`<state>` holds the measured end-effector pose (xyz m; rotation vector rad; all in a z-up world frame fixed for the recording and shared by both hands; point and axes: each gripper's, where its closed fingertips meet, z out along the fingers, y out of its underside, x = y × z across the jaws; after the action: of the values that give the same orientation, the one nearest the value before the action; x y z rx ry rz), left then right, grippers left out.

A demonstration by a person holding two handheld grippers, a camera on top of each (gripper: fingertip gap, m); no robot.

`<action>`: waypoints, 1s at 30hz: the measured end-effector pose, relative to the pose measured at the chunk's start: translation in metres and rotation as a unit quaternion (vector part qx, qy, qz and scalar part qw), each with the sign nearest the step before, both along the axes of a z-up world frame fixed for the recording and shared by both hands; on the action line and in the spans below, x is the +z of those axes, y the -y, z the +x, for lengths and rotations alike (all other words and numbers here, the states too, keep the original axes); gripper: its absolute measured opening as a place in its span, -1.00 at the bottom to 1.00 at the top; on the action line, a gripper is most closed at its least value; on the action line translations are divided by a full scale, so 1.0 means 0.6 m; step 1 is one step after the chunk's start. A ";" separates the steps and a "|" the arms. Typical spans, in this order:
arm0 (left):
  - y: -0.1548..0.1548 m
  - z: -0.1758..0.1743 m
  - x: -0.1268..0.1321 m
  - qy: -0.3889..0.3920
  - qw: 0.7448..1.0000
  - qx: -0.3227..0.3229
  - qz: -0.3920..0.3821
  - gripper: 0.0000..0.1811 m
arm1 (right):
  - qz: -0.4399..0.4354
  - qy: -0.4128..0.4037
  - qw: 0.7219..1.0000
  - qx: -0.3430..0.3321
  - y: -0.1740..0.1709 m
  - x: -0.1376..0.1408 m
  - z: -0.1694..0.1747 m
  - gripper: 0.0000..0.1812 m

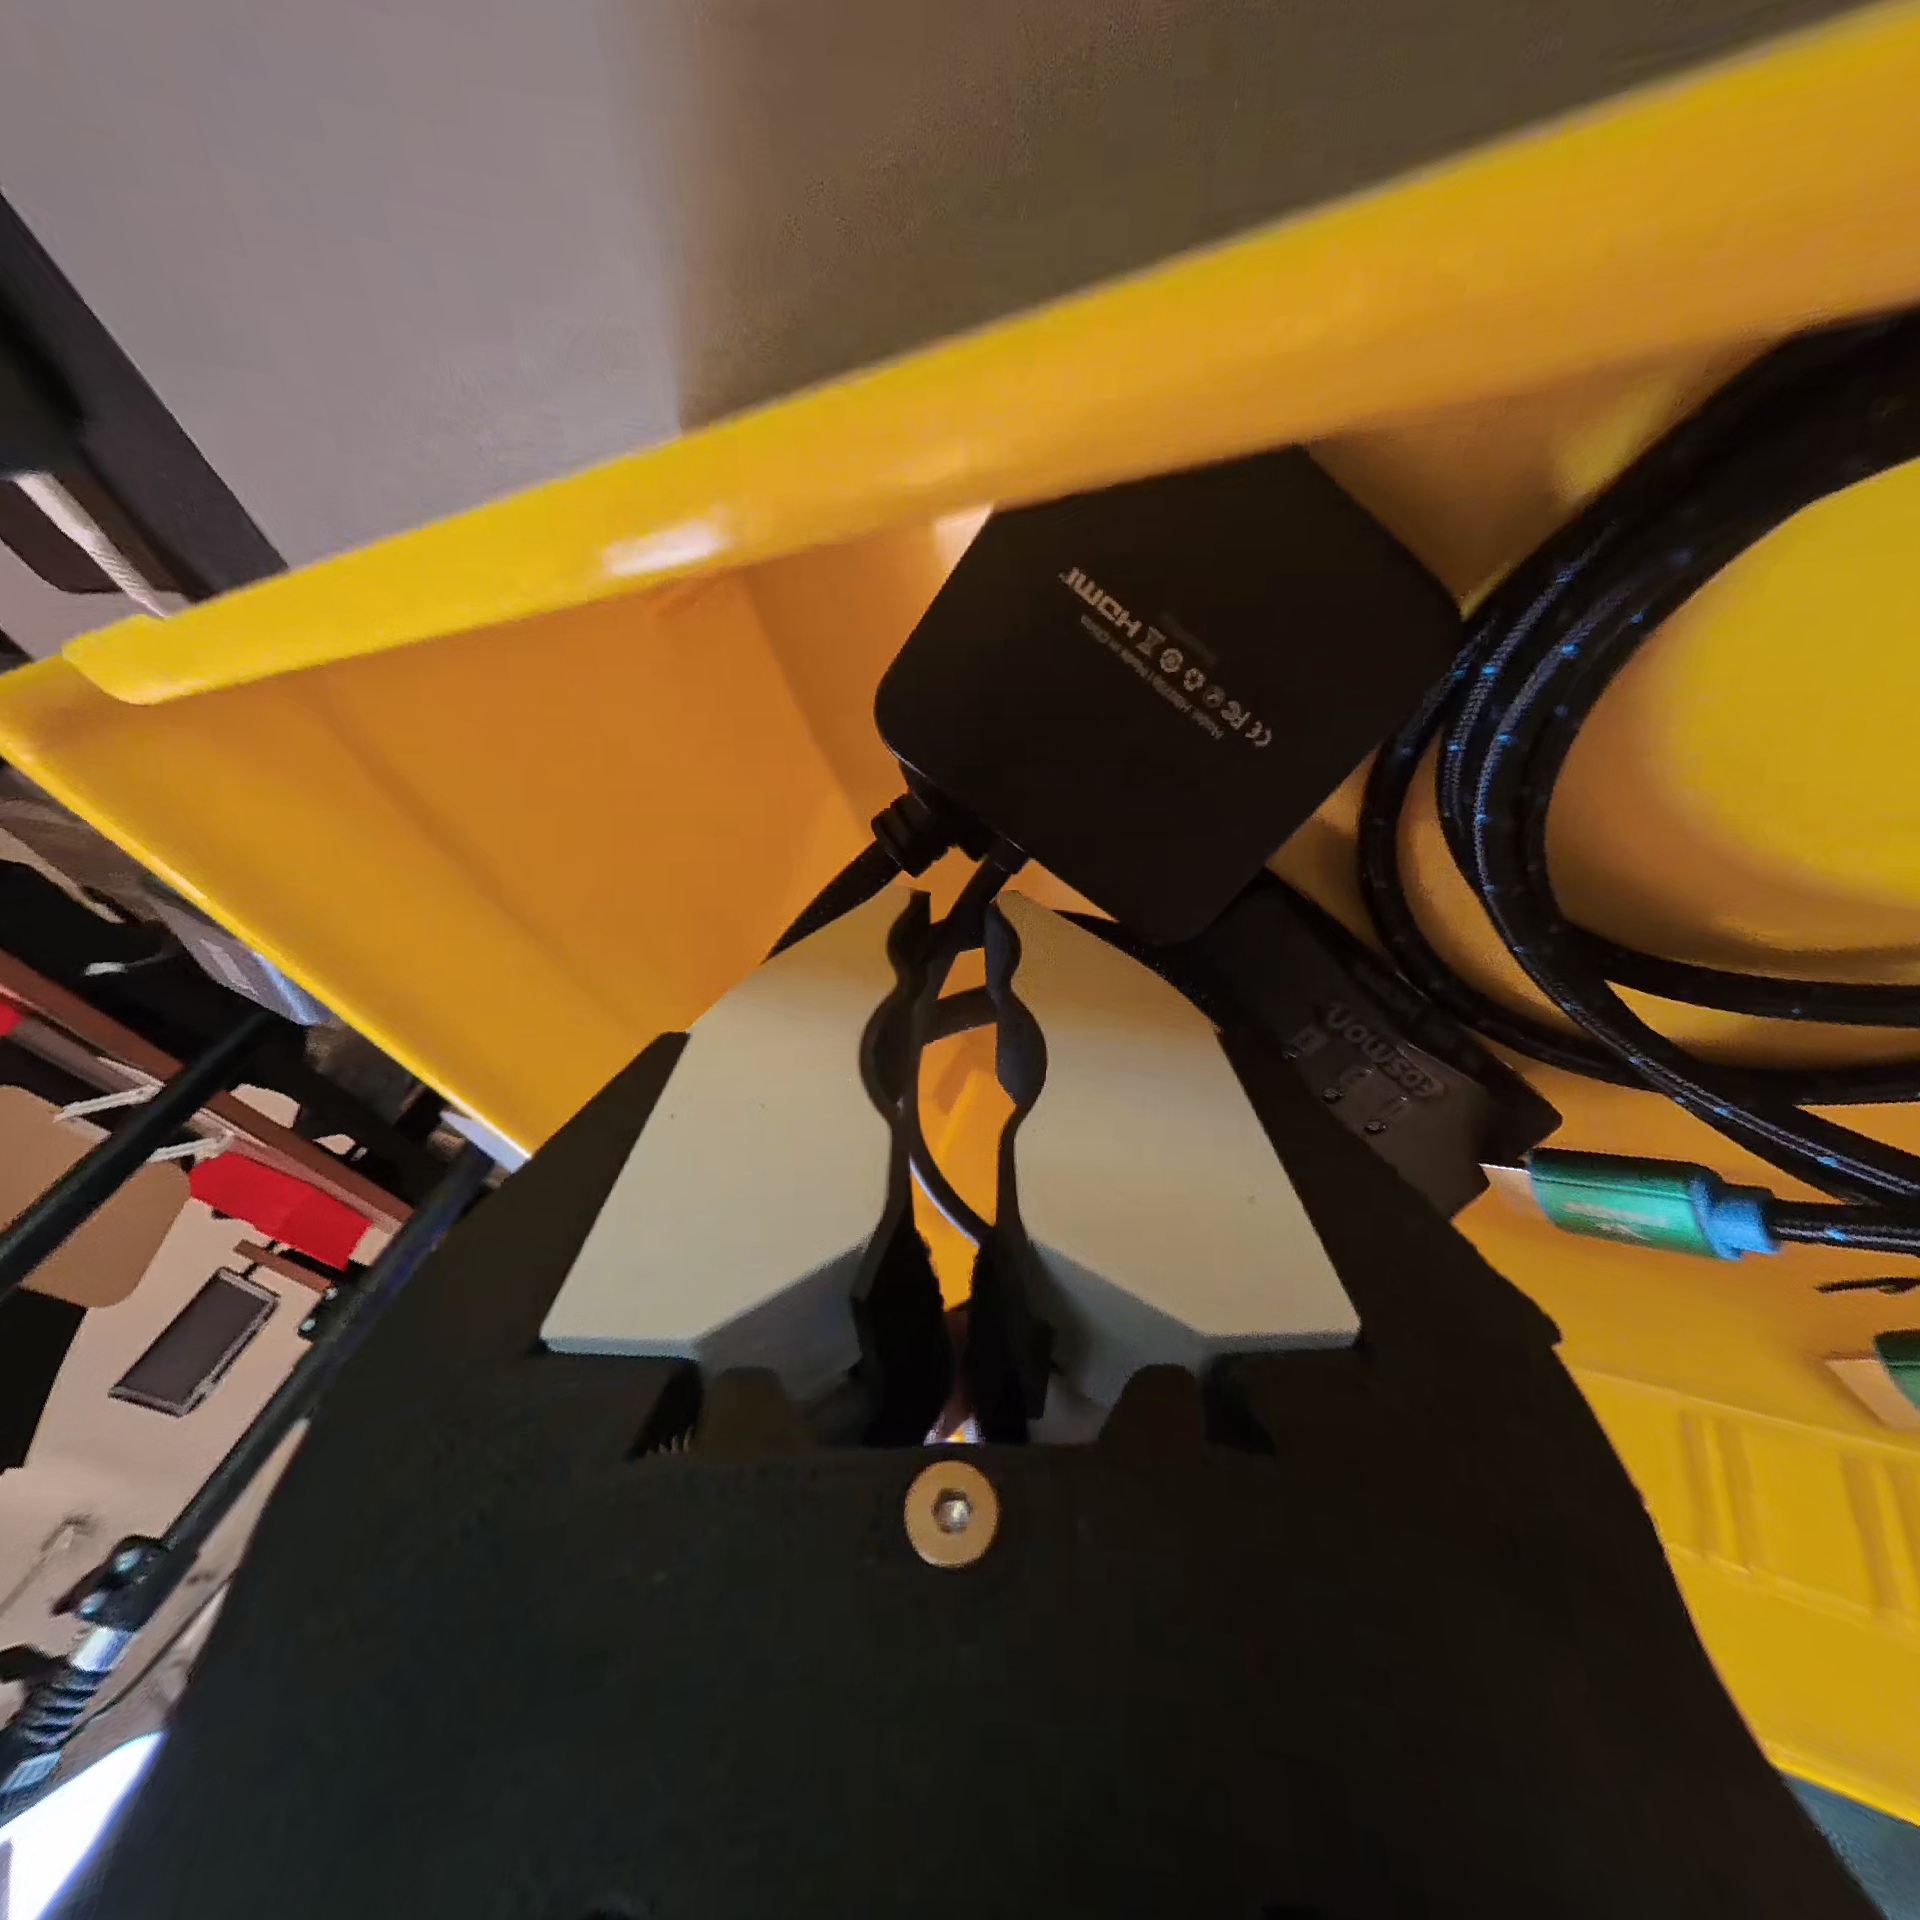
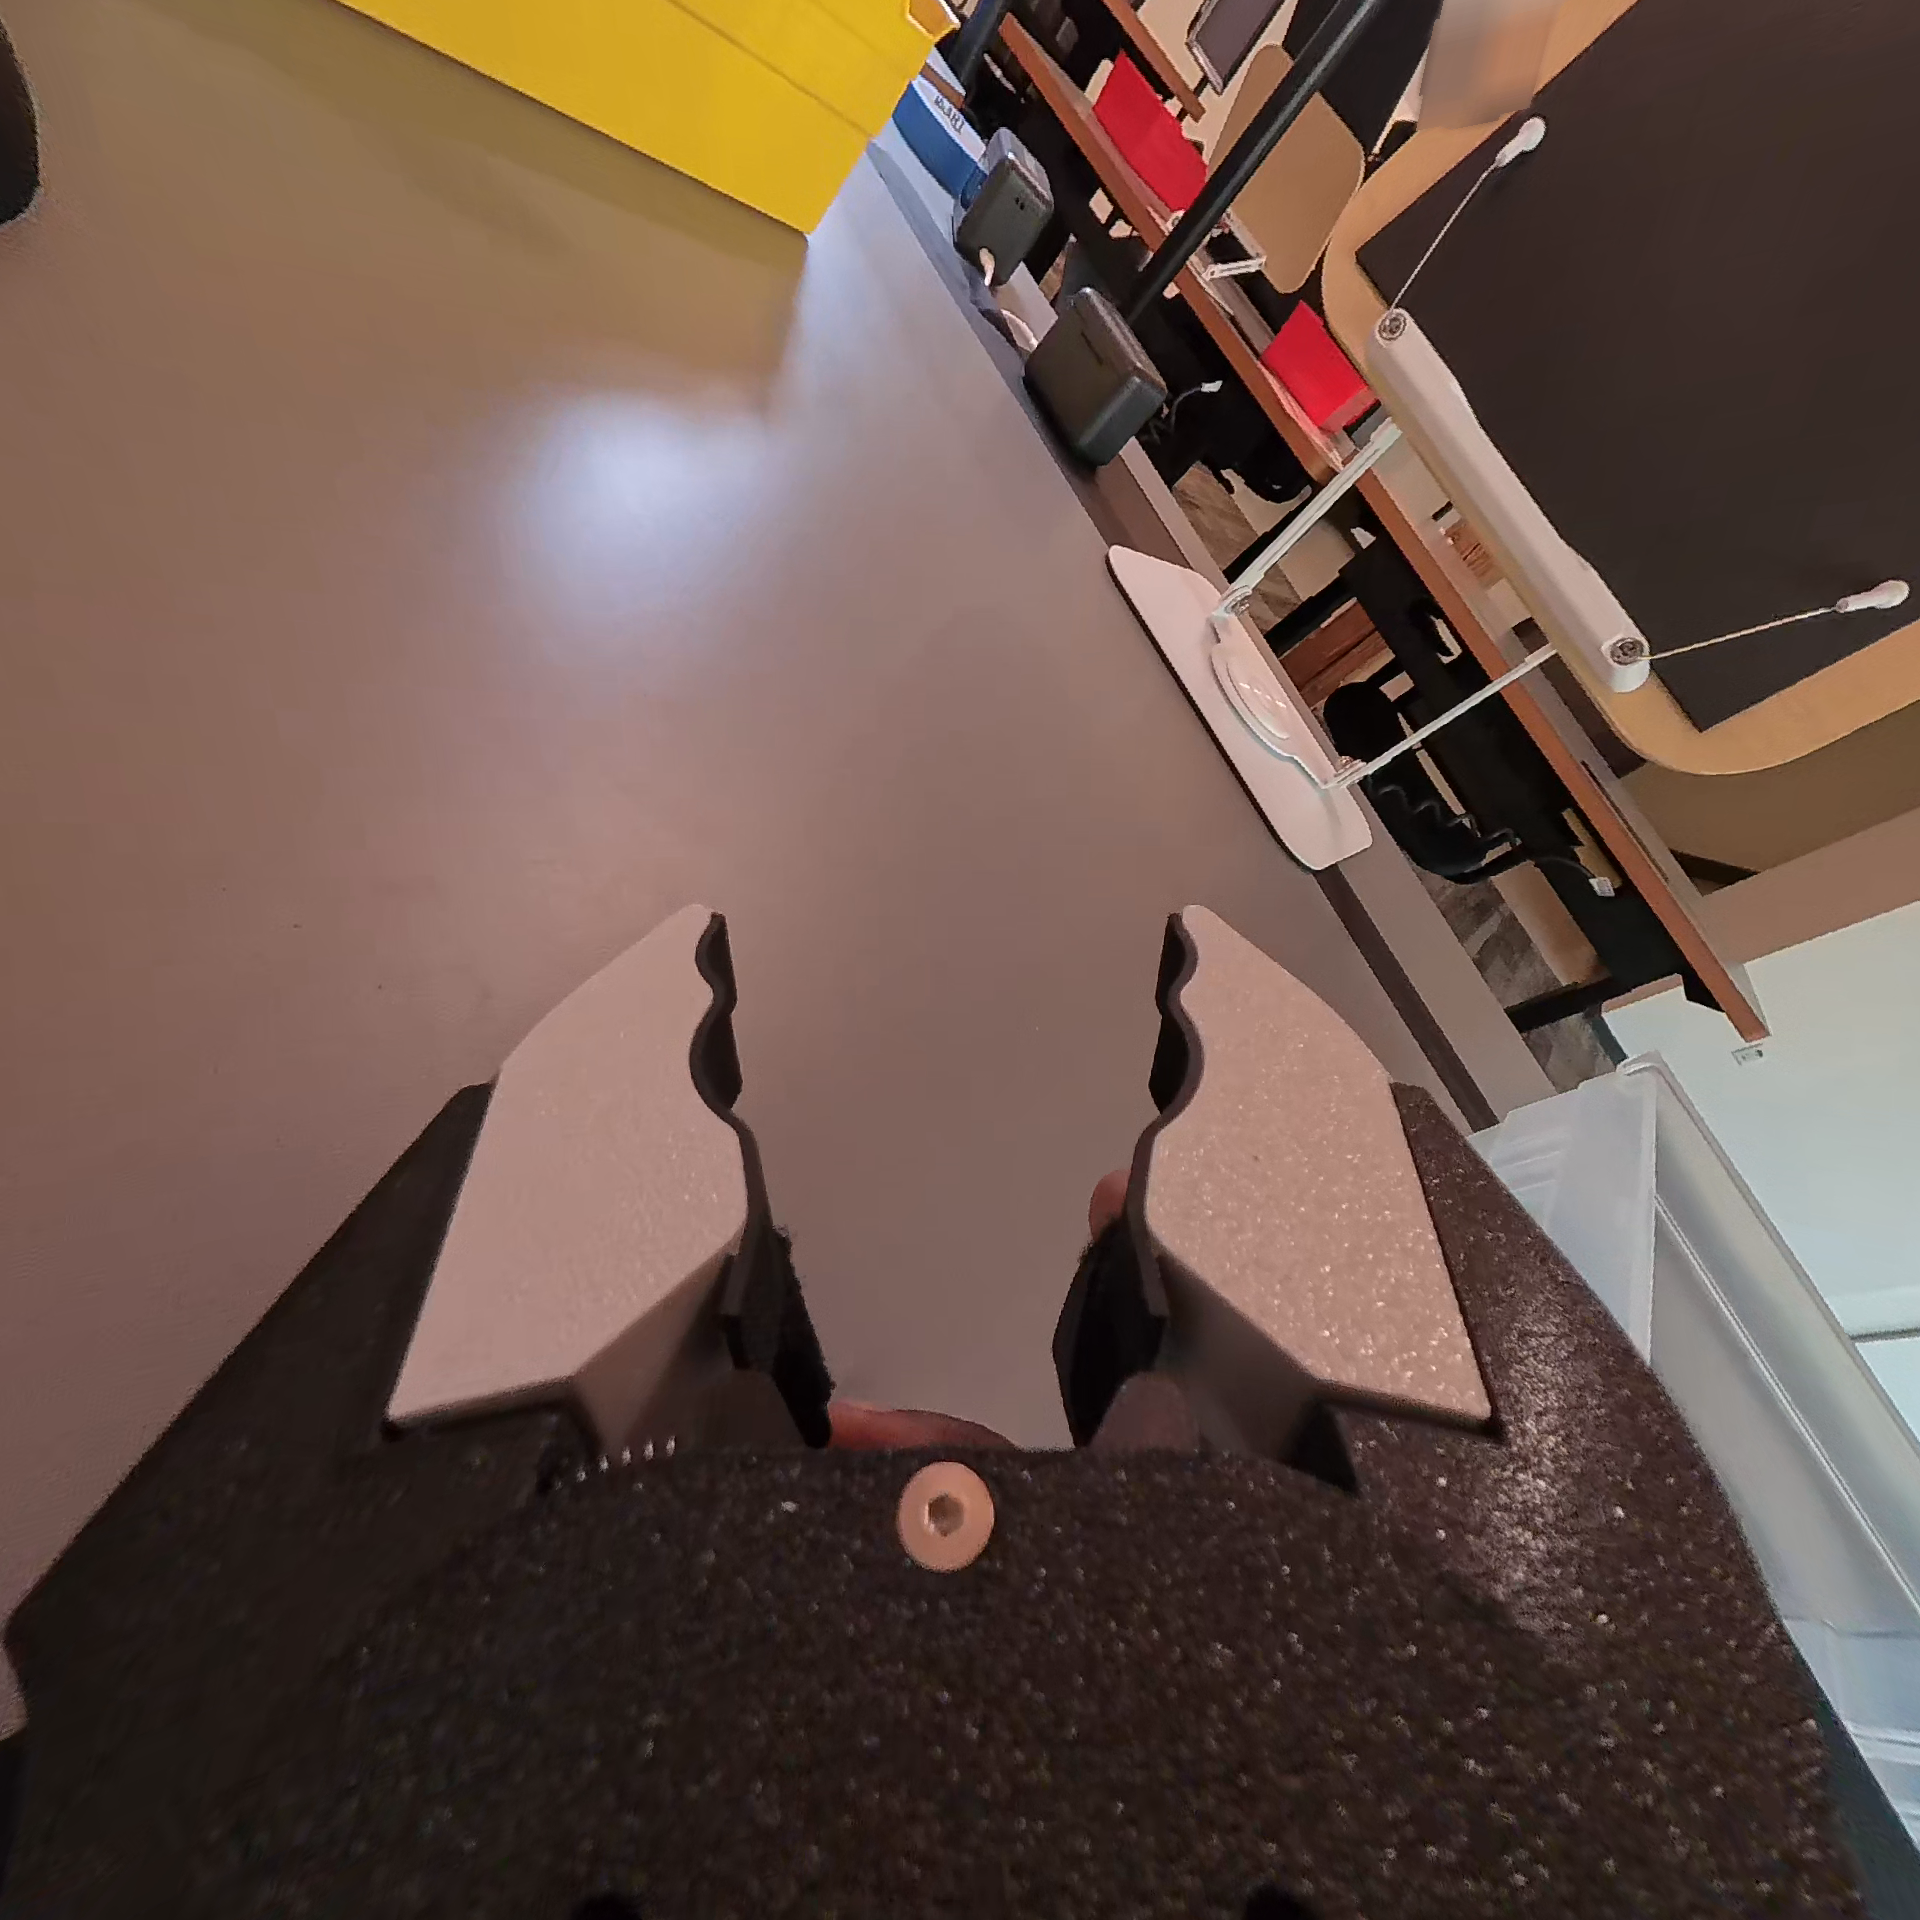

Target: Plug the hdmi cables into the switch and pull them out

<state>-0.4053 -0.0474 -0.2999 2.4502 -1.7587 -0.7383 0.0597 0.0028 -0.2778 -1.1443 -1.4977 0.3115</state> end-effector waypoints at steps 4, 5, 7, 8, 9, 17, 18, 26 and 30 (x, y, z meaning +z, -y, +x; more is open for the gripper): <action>0.006 0.020 0.036 0.049 0.998 0.017 0.036 -0.91 | 0.000 0.006 1.000 -0.001 -0.001 -0.003 0.001 -0.13; 0.010 0.027 0.050 0.067 0.996 0.025 0.047 -0.91 | 0.001 0.006 1.000 -0.001 -0.001 -0.003 0.001 -0.14; 0.024 0.041 0.080 0.096 0.993 0.038 0.065 -0.93 | 0.002 0.007 1.000 -0.001 -0.001 -0.004 0.001 -0.14; 0.035 0.050 0.095 0.106 0.991 0.045 0.068 -0.93 | 0.002 0.008 1.000 -0.002 -0.001 -0.004 0.001 -0.14; 0.049 0.061 0.110 0.119 0.989 0.054 0.068 -0.93 | 0.002 0.008 1.000 -0.003 -0.002 -0.004 0.001 -0.14; 0.183 0.127 0.151 0.228 0.962 0.151 0.019 -0.96 | 0.005 0.020 1.000 -0.004 -0.001 -0.010 0.002 -0.15; 0.192 0.126 0.144 0.225 0.963 0.150 0.022 -0.96 | 0.005 0.021 1.000 -0.004 -0.001 -0.010 0.002 -0.15; 0.231 0.145 0.116 0.278 0.947 0.146 0.074 -0.96 | 0.001 0.038 0.999 -0.004 -0.002 -0.022 0.002 -0.16; 0.239 0.137 0.098 0.285 0.939 0.172 0.090 -0.95 | 0.001 0.043 0.999 -0.004 -0.002 -0.025 0.002 -0.16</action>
<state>-0.3232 -0.1906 -0.2412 3.2190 -1.3461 -0.1640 0.0610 0.0040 -0.2927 -1.1749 -1.5682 0.2584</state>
